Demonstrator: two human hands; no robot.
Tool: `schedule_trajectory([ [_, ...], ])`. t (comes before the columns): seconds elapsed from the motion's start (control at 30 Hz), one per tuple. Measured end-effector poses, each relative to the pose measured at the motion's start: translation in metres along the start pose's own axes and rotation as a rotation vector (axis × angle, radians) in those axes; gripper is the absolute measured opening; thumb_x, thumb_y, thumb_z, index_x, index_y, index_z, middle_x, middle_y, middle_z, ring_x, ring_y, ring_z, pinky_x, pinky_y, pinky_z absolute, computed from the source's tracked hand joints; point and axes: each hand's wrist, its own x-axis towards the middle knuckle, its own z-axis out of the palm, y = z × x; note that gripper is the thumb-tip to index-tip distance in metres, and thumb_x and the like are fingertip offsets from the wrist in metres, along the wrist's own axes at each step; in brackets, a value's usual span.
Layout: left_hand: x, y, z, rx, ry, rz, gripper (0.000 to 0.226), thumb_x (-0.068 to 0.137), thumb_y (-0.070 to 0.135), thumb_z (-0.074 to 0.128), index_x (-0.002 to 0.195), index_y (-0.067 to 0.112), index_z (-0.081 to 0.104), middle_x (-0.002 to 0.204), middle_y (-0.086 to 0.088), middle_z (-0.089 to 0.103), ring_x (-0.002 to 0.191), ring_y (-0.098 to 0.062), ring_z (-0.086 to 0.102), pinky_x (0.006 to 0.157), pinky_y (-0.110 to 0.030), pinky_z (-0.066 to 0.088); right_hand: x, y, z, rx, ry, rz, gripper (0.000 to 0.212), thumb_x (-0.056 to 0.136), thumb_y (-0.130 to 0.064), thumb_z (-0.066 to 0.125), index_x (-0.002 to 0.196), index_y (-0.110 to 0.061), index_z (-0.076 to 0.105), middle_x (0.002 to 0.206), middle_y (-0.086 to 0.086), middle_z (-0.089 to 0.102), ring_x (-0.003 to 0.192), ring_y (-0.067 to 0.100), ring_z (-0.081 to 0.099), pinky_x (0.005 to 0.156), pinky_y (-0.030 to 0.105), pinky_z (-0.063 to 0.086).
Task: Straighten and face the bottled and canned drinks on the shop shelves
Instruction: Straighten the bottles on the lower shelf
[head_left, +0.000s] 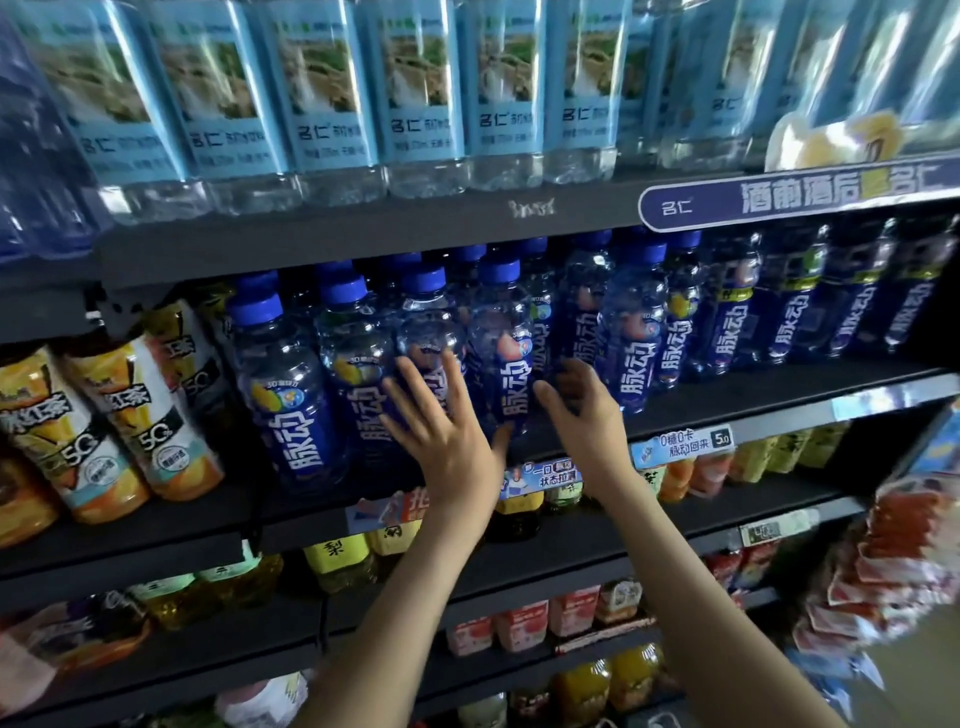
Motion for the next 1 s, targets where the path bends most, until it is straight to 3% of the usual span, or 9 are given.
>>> schedule_trajectory([
  [0.1, -0.006, 0.017, 0.008, 0.002, -0.004, 0.013, 0.117, 0.061, 0.047, 0.083, 0.149, 0.014, 0.014, 0.153, -0.022, 0.0, 0.137, -0.048, 0.003, 0.104, -0.063, 0.004, 0.008, 0.015, -0.023, -0.023, 0.138, -0.031, 0.031, 0.091, -0.028, 0.061, 0.117, -0.015, 0.053, 0.099, -0.001, 0.063, 0.091, 0.017, 0.06, 0.075, 0.028, 0.047],
  [0.2, -0.014, 0.03, 0.017, 0.005, -0.015, -0.007, 0.109, 0.065, 0.041, 0.083, 0.148, 0.015, 0.018, 0.154, -0.021, 0.004, 0.139, -0.043, 0.003, 0.106, -0.062, 0.006, 0.007, 0.034, -0.036, -0.089, 0.152, -0.09, 0.019, 0.091, -0.023, 0.06, 0.106, -0.012, 0.055, 0.092, 0.002, 0.062, 0.085, 0.022, 0.059, 0.074, 0.034, 0.046],
  [0.27, -0.023, 0.037, 0.021, 0.007, -0.006, -0.043, 0.099, 0.069, 0.036, 0.08, 0.147, 0.012, 0.024, 0.154, -0.023, 0.011, 0.141, -0.04, 0.008, 0.109, -0.062, 0.013, -0.002, 0.05, -0.038, -0.148, 0.16, -0.199, 0.018, 0.09, -0.021, 0.059, 0.103, -0.01, 0.056, 0.089, 0.003, 0.061, 0.083, 0.023, 0.056, 0.076, 0.041, 0.046],
  [0.43, -0.069, 0.049, 0.031, 0.049, -0.005, -0.081, 0.079, 0.079, 0.034, 0.072, 0.144, 0.008, 0.035, 0.15, -0.023, 0.026, 0.137, -0.037, 0.021, 0.108, -0.056, 0.023, -0.037, 0.09, -0.038, -0.324, 0.205, -0.324, 0.031, 0.088, -0.035, 0.052, 0.106, -0.01, 0.051, 0.091, 0.007, 0.058, 0.088, 0.021, 0.046, 0.081, 0.034, 0.034],
  [0.53, -0.105, 0.048, 0.037, 0.078, -0.04, -0.085, 0.078, 0.077, 0.031, 0.073, 0.142, 0.007, 0.038, 0.149, -0.021, 0.023, 0.135, -0.037, 0.022, 0.107, -0.055, 0.027, -0.054, 0.116, -0.039, -0.287, 0.068, -0.283, 0.033, 0.091, -0.035, 0.049, 0.104, -0.005, 0.052, 0.091, 0.01, 0.056, 0.087, 0.027, 0.051, 0.078, 0.043, 0.044],
  [0.67, -0.142, 0.043, 0.041, 0.114, -0.012, -0.072, 0.08, 0.077, 0.027, 0.068, 0.145, 0.008, 0.029, 0.15, -0.019, 0.018, 0.138, -0.038, 0.022, 0.11, -0.054, 0.025, -0.074, 0.148, -0.041, -0.285, -0.025, -0.281, 0.023, 0.083, -0.003, 0.067, 0.101, 0.0, 0.053, 0.085, 0.013, 0.056, 0.079, 0.032, 0.055, 0.069, 0.043, 0.048],
  [0.8, -0.168, 0.034, 0.062, 0.039, -0.005, -0.066, 0.071, 0.071, 0.017, 0.076, 0.13, 0.008, 0.038, 0.13, -0.021, 0.042, 0.119, -0.035, 0.045, 0.101, -0.042, 0.037, -0.082, 0.186, -0.035, -0.262, -0.08, -0.109, 0.028, 0.082, 0.0, 0.066, 0.105, 0.006, 0.051, 0.094, 0.02, 0.055, 0.088, 0.037, 0.052, 0.076, 0.047, 0.047],
  [0.9, -0.176, 0.024, 0.089, -0.048, -0.124, -0.174, 0.065, 0.072, 0.014, 0.08, 0.124, 0.001, 0.043, 0.117, -0.025, 0.055, 0.107, -0.038, 0.057, 0.088, -0.044, 0.053, -0.078, 0.214, -0.028, -0.273, -0.051, 0.05, 0.043, 0.082, -0.003, 0.066, 0.117, 0.01, 0.047, 0.106, 0.026, 0.053, 0.1, 0.042, 0.048, 0.085, 0.045, 0.04],
  [1.0, -0.173, 0.016, 0.119, -0.133, -0.141, -0.295, 0.058, 0.079, 0.016, 0.075, 0.125, -0.005, 0.047, 0.119, -0.025, 0.053, 0.111, -0.037, 0.055, 0.091, -0.038, 0.048, -0.064, 0.237, -0.023, -0.298, 0.089, 0.129, 0.065, 0.081, -0.01, 0.071, 0.131, 0.012, 0.037, 0.12, 0.03, 0.047, 0.109, 0.045, 0.044, 0.092, 0.048, 0.038],
])
